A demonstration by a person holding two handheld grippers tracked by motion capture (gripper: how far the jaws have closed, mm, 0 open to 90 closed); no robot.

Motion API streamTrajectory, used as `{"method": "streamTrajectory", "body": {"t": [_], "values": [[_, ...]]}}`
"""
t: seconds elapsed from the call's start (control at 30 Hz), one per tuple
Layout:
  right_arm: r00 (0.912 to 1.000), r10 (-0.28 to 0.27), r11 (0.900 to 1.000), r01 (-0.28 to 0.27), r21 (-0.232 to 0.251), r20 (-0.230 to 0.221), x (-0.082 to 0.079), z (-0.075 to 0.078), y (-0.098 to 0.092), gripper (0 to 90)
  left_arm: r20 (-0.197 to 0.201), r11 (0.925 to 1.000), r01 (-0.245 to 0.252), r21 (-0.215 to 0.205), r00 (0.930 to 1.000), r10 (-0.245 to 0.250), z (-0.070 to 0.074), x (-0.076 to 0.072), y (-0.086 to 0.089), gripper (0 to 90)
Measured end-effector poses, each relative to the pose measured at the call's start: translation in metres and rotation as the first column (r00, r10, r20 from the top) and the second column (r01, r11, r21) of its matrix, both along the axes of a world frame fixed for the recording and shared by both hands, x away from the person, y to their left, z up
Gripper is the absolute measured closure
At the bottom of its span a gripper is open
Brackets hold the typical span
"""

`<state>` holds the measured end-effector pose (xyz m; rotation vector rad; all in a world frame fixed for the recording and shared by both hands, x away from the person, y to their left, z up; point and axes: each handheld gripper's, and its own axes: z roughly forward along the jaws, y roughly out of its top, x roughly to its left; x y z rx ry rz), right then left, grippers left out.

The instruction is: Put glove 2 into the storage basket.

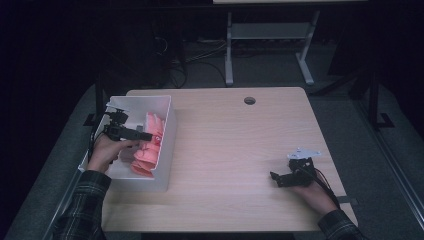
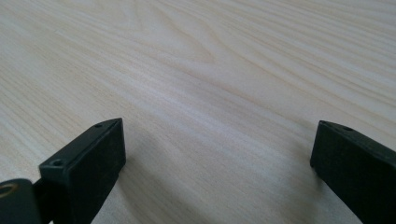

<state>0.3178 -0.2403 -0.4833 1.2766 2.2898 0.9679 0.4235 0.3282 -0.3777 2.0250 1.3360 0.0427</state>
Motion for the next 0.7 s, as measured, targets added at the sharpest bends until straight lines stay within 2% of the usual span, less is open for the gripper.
{"method": "streamTrajectory", "body": {"t": [0.2,0.37,0.43,0.5,0.53,0.7], "values": [[1.0,0.001,1.0,-0.001,0.0,0.0,0.0,0.0,0.0,2.7,0.066,0.9998,-0.016,0.007,0.9977,0.016,0.027,-0.006,0.004,13.5],[1.0,-0.001,1.0,0.001,0.0,-0.001,0.0,0.0,0.0,2.7,0.118,0.9998,0.01,0.016,0.9929,-0.012,0.052,-0.012,0.003,13.1],[1.0,-0.001,1.0,0.001,0.002,-0.004,0.0,0.0,0.0,2.7,0.163,0.9996,0.022,0.02,0.9863,-0.025,0.065,-0.015,0.001,13.0],[1.0,-0.001,1.0,0.001,0.002,-0.005,0.0,0.0,0.0,2.6,0.188,0.9991,0.035,0.022,0.9813,-0.039,0.074,-0.017,-0.001,13.0],[1.0,-0.001,1.0,0.001,0.002,-0.004,0.0,0.0,0.0,2.7,0.204,0.9992,0.04,0.008,0.9781,-0.041,0.079,-0.019,-0.004,13.0],[1.0,-0.003,1.0,0.003,0.001,-0.004,0.0,0.0,0.0,2.5,0.243,0.9966,0.082,-0.012,0.9669,-0.077,0.092,-0.024,-0.014,13.1]]}}
